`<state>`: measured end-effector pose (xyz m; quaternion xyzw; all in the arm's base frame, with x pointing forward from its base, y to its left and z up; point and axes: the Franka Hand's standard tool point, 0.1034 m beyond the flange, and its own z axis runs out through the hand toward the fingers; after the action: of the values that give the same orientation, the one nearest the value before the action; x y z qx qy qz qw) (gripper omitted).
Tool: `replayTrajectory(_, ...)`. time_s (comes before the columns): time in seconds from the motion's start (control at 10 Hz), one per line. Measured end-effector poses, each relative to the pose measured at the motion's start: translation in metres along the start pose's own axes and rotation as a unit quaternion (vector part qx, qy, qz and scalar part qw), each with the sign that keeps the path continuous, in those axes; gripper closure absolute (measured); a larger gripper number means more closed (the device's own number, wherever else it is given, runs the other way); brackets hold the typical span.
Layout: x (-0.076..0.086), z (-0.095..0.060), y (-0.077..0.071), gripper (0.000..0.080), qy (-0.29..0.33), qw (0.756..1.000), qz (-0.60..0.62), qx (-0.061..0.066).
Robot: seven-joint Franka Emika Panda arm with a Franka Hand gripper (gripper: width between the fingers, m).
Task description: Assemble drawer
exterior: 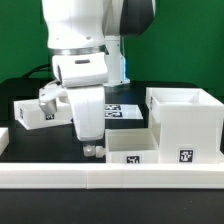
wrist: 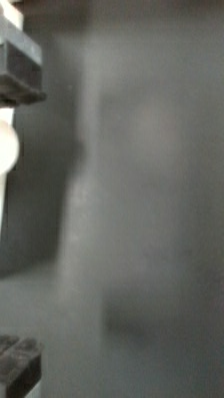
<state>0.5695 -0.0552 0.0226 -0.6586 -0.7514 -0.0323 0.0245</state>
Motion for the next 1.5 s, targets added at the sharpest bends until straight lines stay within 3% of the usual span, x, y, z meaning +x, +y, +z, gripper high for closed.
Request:
replayTrajectory(0.4, 0.027, 0.002, 0.011, 0.015, 0.004, 1.0, 0.028, -0.003)
replayTrajectory(0.8, 0.026, 0.002, 0.01, 0.015, 0.005, 1.0, 0.03, -0.002)
replayTrajectory(1.2, 0.053, 0.0, 0.021, 0.015, 0.003, 1.0, 0.011, -0.005)
replayTrajectory(1.5, 0.054, 0.001, 0.02, 0.015, 0.003, 1.0, 0.012, -0.005)
